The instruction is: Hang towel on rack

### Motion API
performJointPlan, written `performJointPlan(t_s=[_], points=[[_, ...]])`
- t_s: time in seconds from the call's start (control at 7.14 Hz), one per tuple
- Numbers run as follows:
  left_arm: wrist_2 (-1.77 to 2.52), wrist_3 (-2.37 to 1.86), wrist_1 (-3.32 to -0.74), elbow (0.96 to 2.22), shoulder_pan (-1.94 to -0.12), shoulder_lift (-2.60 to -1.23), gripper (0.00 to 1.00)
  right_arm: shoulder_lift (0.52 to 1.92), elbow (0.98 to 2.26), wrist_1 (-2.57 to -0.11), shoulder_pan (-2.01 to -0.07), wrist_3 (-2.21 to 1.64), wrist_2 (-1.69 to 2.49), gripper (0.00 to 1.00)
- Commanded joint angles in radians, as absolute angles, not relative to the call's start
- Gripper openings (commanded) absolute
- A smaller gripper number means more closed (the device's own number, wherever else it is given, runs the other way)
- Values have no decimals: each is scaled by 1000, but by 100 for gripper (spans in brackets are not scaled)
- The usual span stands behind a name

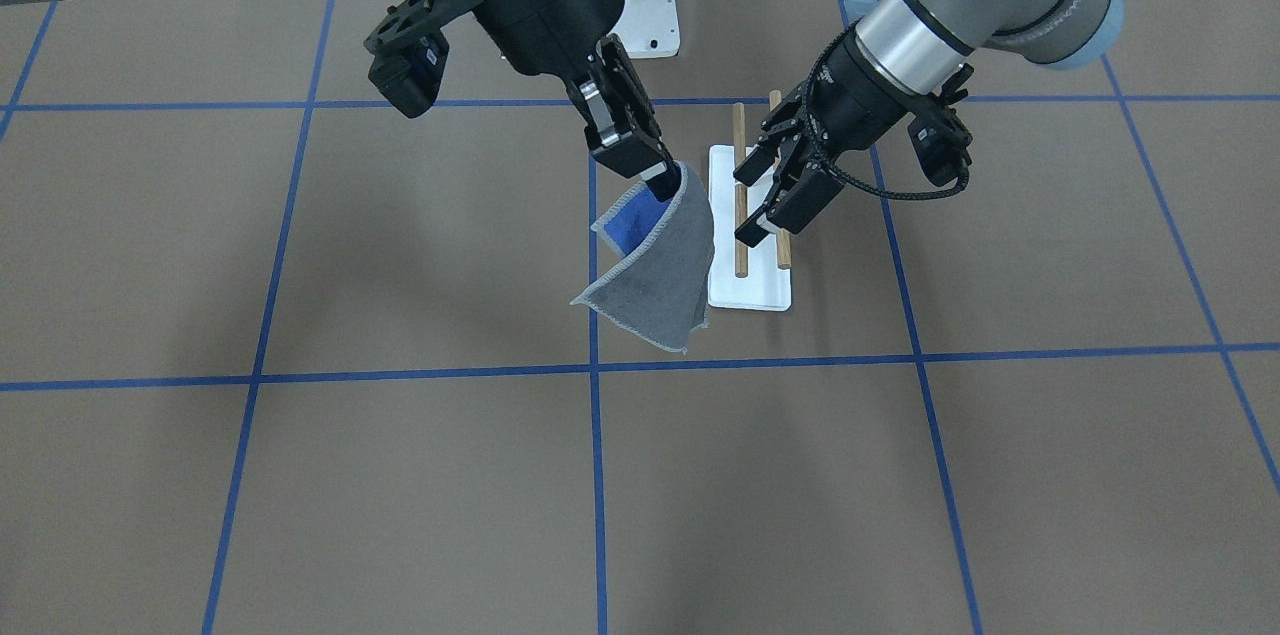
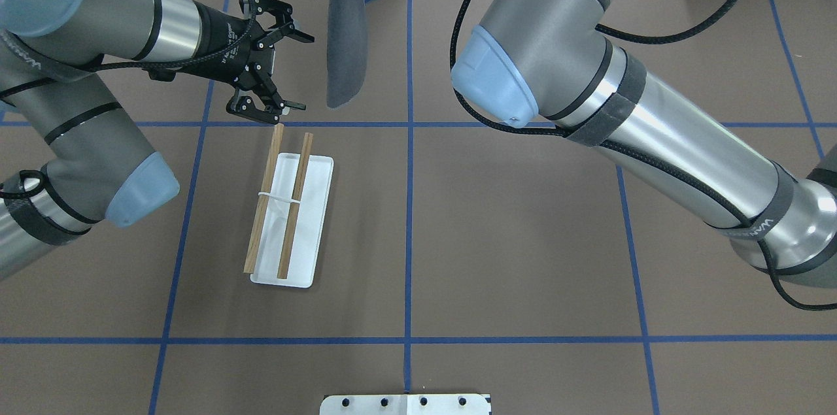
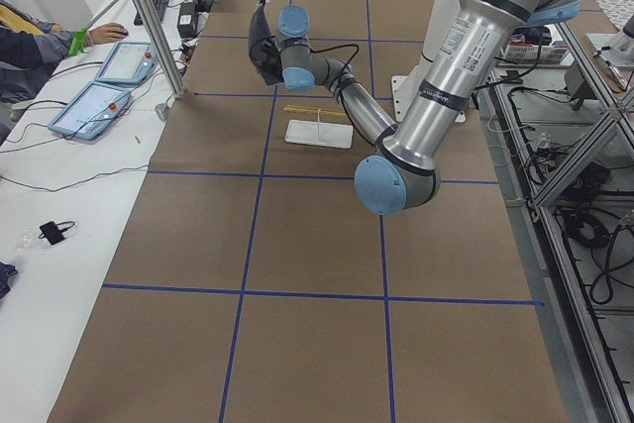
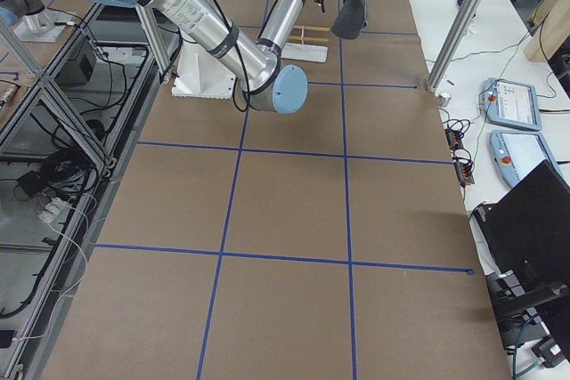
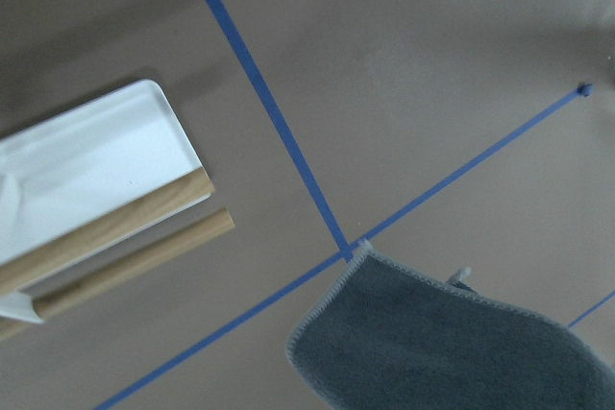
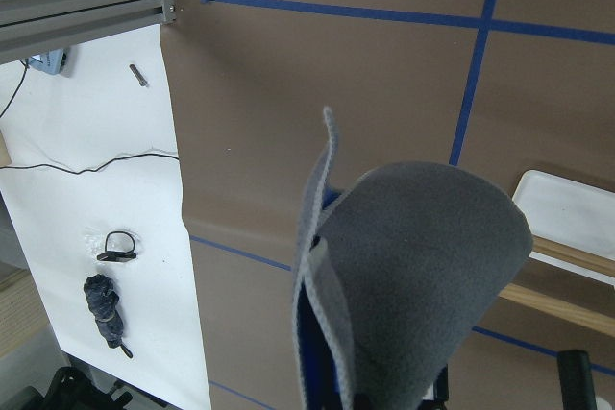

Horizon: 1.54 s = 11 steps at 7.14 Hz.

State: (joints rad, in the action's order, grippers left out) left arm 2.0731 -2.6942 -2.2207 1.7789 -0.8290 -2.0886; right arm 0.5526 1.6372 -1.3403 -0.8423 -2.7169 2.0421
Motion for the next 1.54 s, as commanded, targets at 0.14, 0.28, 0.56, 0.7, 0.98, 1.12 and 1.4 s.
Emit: performJointPlan(t_s=[0.14,0.28,0.56,0.7,0.98,1.12,1.4], points=[[1994,-2821,-2253,1770,-808,-2094,98,534,1637,-1342,-842,-2767,2030,0],[1976,-2841,-2253,1767,-801,-2094,98,529,1637,-1342,-842,-2773,2019,0],[1959,-2871,-2253,1767,-790,-2094,98,529,1638,-1342,-844,-2784,2019,0],[1947,-2876,-2253,1767,-782,-2094,98,529,1643,-1342,-845,-2792,2019,0],[1947,-2878,-2269,1767,-782,-2094,98,529,1646,-1342,-845,-2795,2019,0],[1947,-2876,-2269,1767,-782,-2094,98,529,1647,-1342,-845,-2796,2020,0],[1947,-2876,-2269,1769,-782,-2094,94,529,1655,-1341,-847,-2809,2020,0]])
